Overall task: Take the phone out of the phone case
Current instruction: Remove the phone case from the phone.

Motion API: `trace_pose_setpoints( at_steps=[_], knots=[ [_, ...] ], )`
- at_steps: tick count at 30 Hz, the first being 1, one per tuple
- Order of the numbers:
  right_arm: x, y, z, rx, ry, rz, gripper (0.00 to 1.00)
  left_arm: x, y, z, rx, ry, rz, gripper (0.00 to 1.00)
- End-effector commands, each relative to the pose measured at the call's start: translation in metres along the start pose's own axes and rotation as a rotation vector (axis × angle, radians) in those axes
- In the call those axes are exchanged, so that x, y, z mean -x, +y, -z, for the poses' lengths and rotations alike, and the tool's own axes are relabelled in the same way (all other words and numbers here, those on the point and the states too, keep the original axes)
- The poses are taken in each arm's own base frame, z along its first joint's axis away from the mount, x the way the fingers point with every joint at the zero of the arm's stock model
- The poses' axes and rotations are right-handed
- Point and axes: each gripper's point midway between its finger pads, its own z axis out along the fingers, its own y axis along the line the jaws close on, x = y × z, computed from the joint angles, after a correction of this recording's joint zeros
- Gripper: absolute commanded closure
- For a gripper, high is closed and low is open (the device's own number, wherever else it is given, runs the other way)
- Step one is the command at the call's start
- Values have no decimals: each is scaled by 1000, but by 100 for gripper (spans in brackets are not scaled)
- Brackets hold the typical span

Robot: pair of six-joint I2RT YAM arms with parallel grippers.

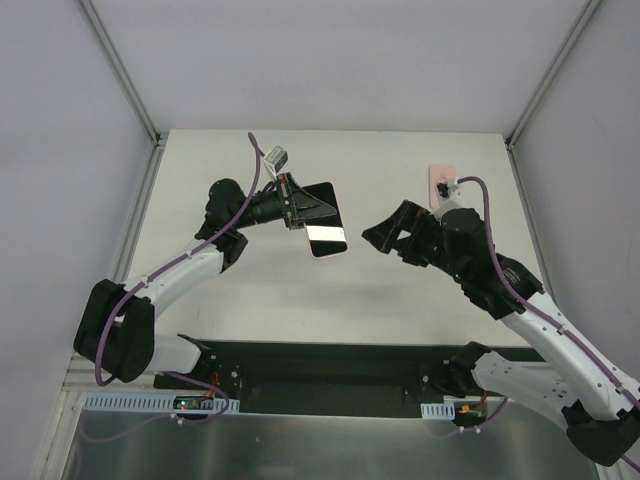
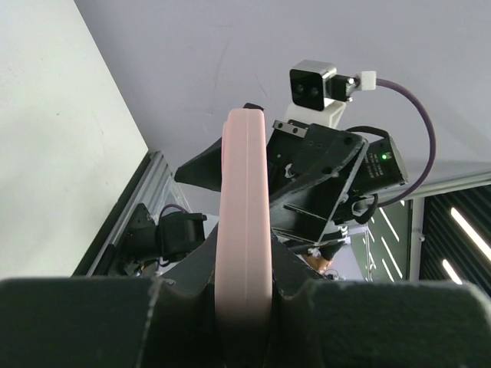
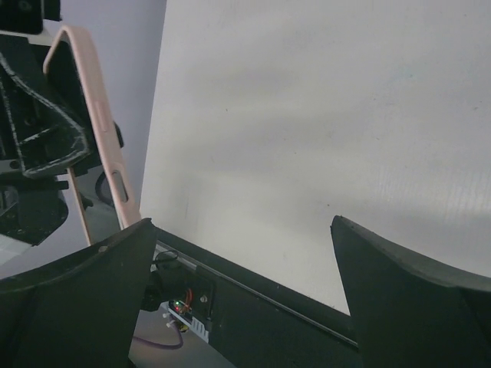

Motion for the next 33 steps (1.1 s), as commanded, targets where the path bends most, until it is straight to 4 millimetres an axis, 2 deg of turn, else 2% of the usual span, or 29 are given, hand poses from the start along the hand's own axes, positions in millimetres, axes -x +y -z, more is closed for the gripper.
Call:
trace_pose_setpoints(
  at_steps=[1,10,14,33],
  knots=[
    [7,36,7,120,16,29,0,5,-38,-1,-103,2,-101,100],
    [-3,44,7,163,56,74,0,9,-30,-2,-76,-20,-94,100],
    [-8,36,5,134,71,85,0,10,-31,-3,-76,-20,-96,100],
    [-30,22,-16,82,144,115,0,13,-38,-4,-90,-25,-96,100]
  ],
)
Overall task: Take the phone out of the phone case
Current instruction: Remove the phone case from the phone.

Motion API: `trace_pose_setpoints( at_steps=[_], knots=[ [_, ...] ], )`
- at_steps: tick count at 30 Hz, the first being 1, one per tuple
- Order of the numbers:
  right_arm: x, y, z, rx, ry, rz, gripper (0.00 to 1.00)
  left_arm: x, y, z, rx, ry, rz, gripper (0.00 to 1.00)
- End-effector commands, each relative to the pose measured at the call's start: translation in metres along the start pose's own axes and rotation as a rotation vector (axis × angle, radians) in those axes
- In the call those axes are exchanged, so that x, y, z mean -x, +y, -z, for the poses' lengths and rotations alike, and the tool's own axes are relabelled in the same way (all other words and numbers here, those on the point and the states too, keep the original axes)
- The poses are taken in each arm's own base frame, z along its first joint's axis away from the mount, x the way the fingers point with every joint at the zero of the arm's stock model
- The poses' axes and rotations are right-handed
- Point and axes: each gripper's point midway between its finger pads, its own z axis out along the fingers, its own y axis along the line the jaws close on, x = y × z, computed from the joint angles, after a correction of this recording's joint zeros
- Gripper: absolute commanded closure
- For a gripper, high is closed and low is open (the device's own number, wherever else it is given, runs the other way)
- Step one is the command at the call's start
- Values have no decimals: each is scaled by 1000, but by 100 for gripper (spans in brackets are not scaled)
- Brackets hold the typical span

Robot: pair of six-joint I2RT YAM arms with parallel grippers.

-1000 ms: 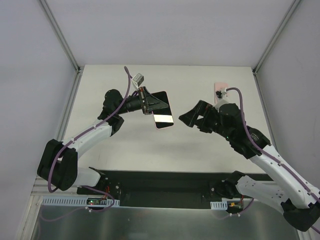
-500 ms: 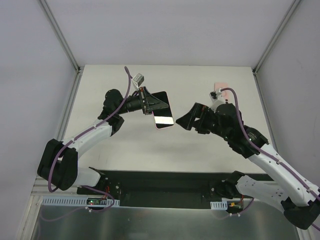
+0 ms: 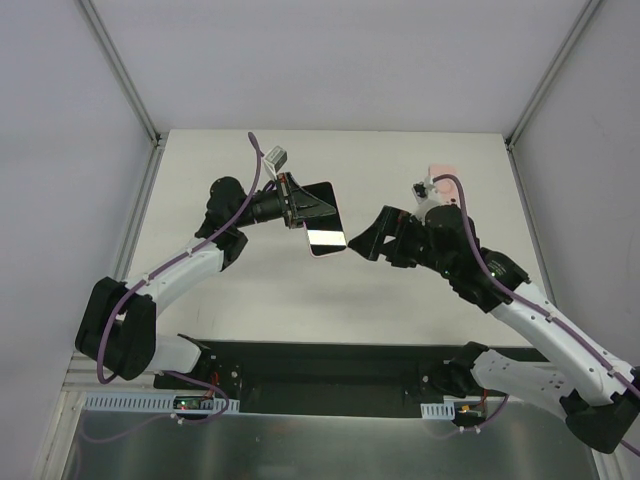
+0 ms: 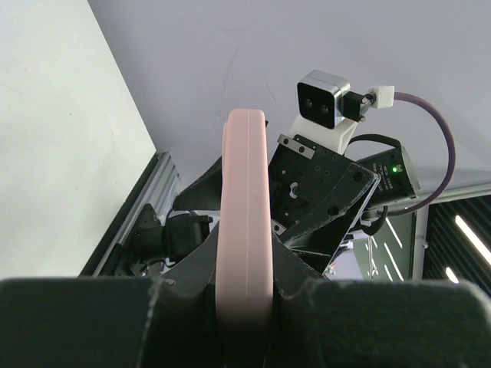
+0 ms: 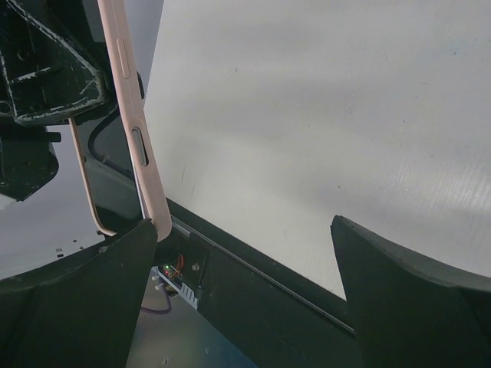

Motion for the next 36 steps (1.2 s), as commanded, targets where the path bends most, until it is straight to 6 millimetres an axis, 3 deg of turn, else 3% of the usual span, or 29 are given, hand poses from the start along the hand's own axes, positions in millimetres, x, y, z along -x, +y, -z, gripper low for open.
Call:
trace_pose_setpoints(
  at_steps=[1,9,16,22,26,36],
  knots=[
    [-6,1,-8,1,27,30,0,8,-47,-2,-113,-18,-104,100],
    [-23,-15,-30,-41,80,19,0,7,-53,-1,-140,-19,-92,100],
    [-26,-15,-40,-45,105,13,0,6,-56,1,-150,-22,-91,100],
    [-18,15,-47,109,64,-55,0,3,-50,3,-152,-27,-69,100],
    [-5,48,-50,291,4,-132,0,0,-46,5,-156,-25,-52,100],
    [13,83,-52,451,0,-172,1,-3,-52,7,-184,-5,-74,100]
  ],
)
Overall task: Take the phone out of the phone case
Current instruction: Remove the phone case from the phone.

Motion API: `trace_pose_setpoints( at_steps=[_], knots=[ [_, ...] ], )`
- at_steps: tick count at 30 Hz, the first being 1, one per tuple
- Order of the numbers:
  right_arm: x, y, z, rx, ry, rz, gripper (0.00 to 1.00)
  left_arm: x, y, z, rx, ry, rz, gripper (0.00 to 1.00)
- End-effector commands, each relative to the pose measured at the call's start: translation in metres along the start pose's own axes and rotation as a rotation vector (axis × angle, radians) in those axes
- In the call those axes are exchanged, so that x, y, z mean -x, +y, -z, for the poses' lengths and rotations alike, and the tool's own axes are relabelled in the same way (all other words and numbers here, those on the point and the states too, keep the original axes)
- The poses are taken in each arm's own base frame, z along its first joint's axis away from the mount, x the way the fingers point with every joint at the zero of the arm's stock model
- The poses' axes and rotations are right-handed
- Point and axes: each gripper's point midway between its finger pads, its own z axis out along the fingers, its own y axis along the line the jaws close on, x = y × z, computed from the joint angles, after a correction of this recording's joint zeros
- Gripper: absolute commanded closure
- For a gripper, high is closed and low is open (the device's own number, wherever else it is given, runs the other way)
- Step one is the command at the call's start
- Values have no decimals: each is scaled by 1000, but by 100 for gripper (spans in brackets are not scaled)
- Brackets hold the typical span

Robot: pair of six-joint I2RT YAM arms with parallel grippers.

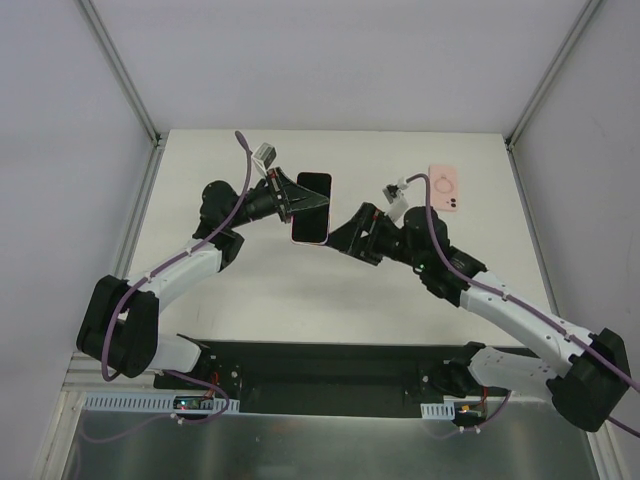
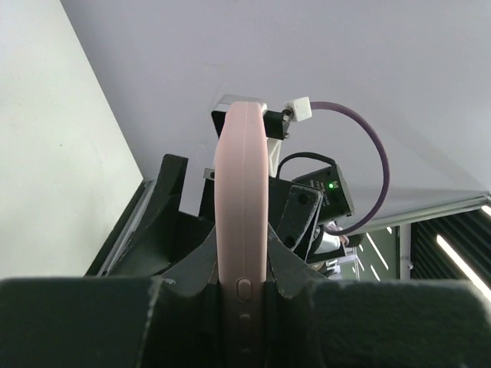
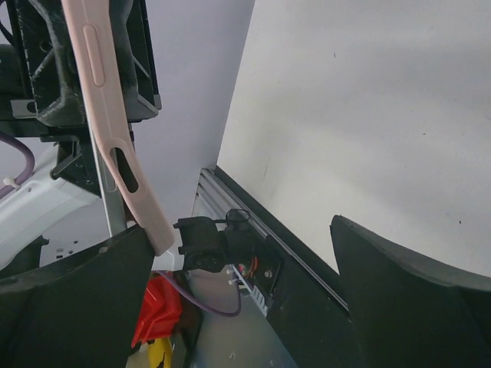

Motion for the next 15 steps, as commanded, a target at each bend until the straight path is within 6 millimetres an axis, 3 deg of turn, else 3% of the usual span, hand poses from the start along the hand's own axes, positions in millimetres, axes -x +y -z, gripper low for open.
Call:
trace_pose_setpoints(
  at_steps=[1,7,10,15],
  knots=[
    [26,69,-7,237,-17,29,2,-22,-51,-1,-148,68,-88,100],
    [32,98,-22,397,63,-42,10,-23,-60,1,-190,65,-91,100],
    [32,102,-28,475,70,-127,15,-24,-63,3,-204,66,-93,100],
    [33,90,-35,470,40,-190,18,-23,-57,4,-195,50,-83,100]
  ],
)
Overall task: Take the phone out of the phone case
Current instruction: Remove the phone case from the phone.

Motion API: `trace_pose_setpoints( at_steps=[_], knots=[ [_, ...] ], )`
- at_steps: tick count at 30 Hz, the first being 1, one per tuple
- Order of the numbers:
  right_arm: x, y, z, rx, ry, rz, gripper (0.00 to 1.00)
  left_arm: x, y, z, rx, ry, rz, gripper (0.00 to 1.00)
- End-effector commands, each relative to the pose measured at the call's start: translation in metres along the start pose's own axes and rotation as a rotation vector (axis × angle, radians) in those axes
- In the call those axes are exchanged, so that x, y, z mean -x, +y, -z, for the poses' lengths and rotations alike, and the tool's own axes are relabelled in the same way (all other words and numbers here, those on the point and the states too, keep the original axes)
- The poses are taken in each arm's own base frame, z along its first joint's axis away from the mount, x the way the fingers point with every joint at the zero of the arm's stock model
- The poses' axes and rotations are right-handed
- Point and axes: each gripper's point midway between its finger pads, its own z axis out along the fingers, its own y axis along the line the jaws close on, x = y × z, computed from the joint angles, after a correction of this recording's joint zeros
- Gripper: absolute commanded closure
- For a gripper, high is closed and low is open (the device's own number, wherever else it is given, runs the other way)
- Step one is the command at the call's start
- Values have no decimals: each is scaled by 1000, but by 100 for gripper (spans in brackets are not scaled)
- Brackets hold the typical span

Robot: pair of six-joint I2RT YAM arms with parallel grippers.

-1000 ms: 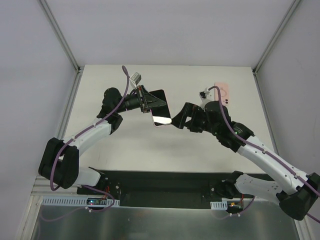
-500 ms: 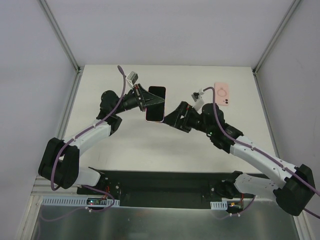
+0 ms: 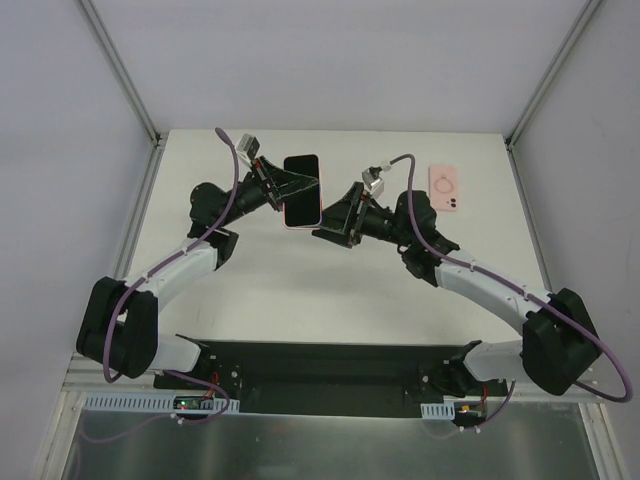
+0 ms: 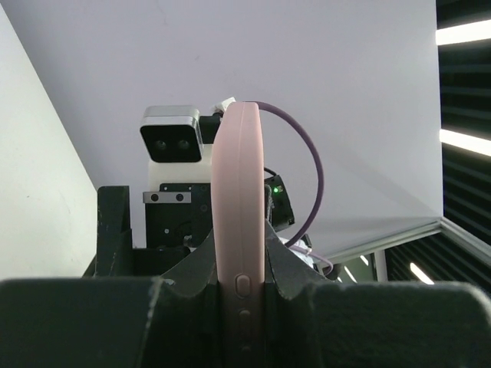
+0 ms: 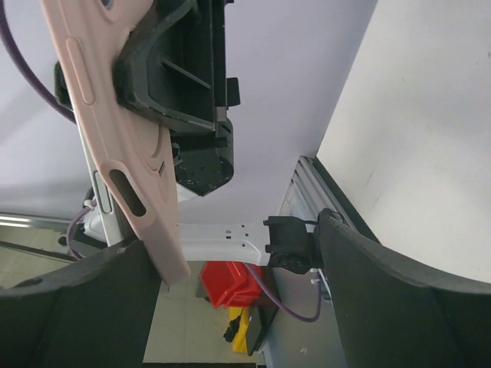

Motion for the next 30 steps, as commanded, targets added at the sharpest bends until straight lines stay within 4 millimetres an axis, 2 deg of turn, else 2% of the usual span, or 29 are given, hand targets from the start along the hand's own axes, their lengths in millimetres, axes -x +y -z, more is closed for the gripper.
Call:
trace_pose_setpoints(
  at_steps=[1,9,12,13,14,16,17,19,24,27,29,30],
  knots=[
    [14,39,-11,168,-92,-16,19,-50,-25,-1,-94,154,-68,100],
    [33,41,-13,143,-149,-44,27,-59,2,8,-10,144,-82,100],
    [42,46,-15,157,-154,-77,30,-61,28,15,112,137,-142,100],
    [43,51,-15,174,-153,-77,31,-59,28,17,130,123,-212,100],
    [46,51,-16,180,-154,-86,36,-61,35,20,161,126,-205,100],
    [49,59,-15,218,-152,-95,43,-63,36,23,162,128,-226,100],
    [50,61,-16,228,-154,-95,55,-64,37,24,166,131,-228,100],
    [52,68,-15,260,-148,-93,63,-65,41,25,169,135,-231,100],
    [55,78,-11,302,-152,-87,74,-67,50,29,178,140,-232,100],
    [55,80,-8,308,-158,-81,96,-69,55,29,178,150,-218,100],
    [56,81,-5,310,-169,-74,99,-69,55,28,173,155,-214,100],
    [56,75,-4,299,-173,-79,99,-69,56,28,174,156,-212,100]
  ],
)
